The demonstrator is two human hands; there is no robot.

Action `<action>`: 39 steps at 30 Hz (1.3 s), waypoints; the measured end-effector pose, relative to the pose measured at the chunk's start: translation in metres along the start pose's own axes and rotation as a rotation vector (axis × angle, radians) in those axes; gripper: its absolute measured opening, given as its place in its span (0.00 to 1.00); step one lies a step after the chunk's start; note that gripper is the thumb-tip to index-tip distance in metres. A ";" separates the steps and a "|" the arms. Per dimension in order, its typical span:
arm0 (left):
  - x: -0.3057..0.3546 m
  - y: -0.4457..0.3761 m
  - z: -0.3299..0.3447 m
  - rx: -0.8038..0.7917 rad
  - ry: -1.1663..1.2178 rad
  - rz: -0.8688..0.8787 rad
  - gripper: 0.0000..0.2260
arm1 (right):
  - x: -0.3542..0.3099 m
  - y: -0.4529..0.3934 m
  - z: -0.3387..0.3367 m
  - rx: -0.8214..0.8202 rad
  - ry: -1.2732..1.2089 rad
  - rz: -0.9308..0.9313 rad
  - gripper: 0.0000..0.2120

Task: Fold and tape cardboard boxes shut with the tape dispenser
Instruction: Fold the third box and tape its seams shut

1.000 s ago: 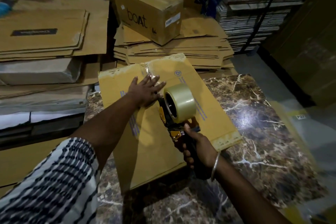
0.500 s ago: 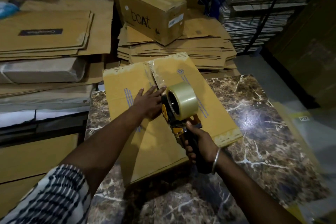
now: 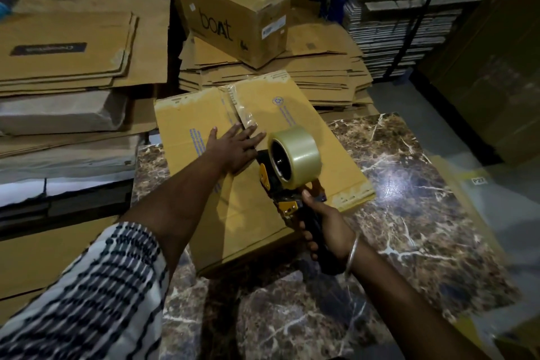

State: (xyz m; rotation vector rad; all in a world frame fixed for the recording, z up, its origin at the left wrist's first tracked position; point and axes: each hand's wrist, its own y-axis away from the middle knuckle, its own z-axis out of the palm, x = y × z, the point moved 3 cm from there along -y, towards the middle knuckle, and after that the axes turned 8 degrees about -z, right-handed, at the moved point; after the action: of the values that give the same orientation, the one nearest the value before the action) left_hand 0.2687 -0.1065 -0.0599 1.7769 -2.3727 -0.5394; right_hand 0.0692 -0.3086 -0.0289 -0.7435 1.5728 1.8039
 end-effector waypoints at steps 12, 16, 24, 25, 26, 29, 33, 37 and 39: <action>0.000 0.002 -0.001 0.081 0.123 0.006 0.25 | 0.021 0.046 -0.009 -0.033 -0.015 -0.005 0.29; 0.024 0.030 -0.011 0.211 0.164 0.143 0.29 | 0.022 0.049 -0.004 -0.012 0.036 -0.103 0.27; 0.047 0.045 0.010 0.054 0.034 0.196 0.25 | 0.019 0.051 -0.002 -0.004 0.026 -0.031 0.28; 0.046 0.044 0.010 0.057 0.027 0.199 0.25 | 0.019 0.052 -0.001 -0.004 0.021 -0.039 0.28; 0.045 0.045 0.010 0.065 0.031 0.204 0.24 | 0.018 0.054 -0.001 -0.004 0.014 -0.048 0.28; 0.044 0.047 0.010 0.072 0.054 0.207 0.24 | 0.027 0.065 -0.008 0.010 0.007 -0.048 0.29; 0.045 0.047 0.011 0.114 0.078 0.217 0.24 | 0.051 0.090 -0.022 0.031 -0.059 -0.070 0.27; 0.045 0.049 0.013 0.143 0.120 0.219 0.24 | 0.069 0.104 -0.024 0.063 -0.150 -0.120 0.22; 0.049 0.055 0.010 0.178 0.117 0.196 0.25 | 0.071 0.104 -0.022 0.073 -0.145 -0.154 0.21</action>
State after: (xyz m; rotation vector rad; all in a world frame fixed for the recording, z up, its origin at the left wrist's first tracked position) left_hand 0.2018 -0.1376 -0.0551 1.5653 -2.5424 -0.1995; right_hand -0.0558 -0.3340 -0.0196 -0.6657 1.4386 1.6420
